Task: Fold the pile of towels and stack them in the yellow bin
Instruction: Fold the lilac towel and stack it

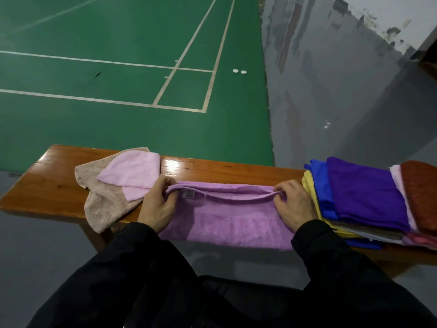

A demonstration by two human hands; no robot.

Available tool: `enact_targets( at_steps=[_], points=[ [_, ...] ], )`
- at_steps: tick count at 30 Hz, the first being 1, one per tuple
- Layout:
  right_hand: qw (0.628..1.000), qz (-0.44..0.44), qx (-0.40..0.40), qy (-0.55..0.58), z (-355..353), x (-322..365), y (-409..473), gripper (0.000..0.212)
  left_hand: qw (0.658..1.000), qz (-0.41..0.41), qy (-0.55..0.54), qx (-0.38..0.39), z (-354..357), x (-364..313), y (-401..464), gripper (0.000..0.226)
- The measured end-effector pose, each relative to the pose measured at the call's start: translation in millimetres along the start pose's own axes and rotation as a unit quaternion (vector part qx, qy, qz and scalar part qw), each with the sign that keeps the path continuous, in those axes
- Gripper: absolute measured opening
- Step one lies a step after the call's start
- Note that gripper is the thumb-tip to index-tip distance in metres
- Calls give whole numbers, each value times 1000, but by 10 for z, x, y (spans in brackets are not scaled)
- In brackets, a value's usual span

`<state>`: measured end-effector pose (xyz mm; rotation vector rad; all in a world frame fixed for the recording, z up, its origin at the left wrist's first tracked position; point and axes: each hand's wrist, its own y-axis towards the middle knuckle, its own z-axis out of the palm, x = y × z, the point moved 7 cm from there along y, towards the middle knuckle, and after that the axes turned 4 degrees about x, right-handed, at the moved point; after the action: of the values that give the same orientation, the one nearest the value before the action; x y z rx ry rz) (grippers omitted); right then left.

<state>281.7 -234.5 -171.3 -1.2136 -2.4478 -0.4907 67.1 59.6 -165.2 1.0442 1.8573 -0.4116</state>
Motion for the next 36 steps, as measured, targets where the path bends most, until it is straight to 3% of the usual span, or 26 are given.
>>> enact_targets(
  at_steps=[6, 9, 13, 17, 24, 29, 33, 36],
  points=[
    [999, -21, -17, 43, -230, 194, -97, 18, 998, 21, -56, 35, -22, -124, -117, 14],
    [990, -3, 12, 144, -338, 212, -253, 19, 993, 29, -108, 42, -83, -138, -270, 20],
    [971, 79, 60, 218, -354, 104, -320, 14, 989, -41, -142, 17, -146, 41, -383, 16],
    [968, 182, 94, 145, -173, -10, -46, 12, 986, -159, -26, 34, -10, 256, -102, 20],
    [978, 197, 25, 57, -54, 66, 292, 12, 987, -152, 45, 18, 137, 201, 419, 19],
    [976, 209, -32, 48, 21, -62, 252, 6, 988, -145, 17, -41, 121, 242, 471, 18],
    [978, 207, -7, 10, 168, -134, 238, 2, 987, -152, 51, -29, 184, 331, 420, 15],
    [983, 177, -4, -41, 228, -135, 229, 21, 981, -158, 113, -7, 226, 403, 415, 36]
  ],
)
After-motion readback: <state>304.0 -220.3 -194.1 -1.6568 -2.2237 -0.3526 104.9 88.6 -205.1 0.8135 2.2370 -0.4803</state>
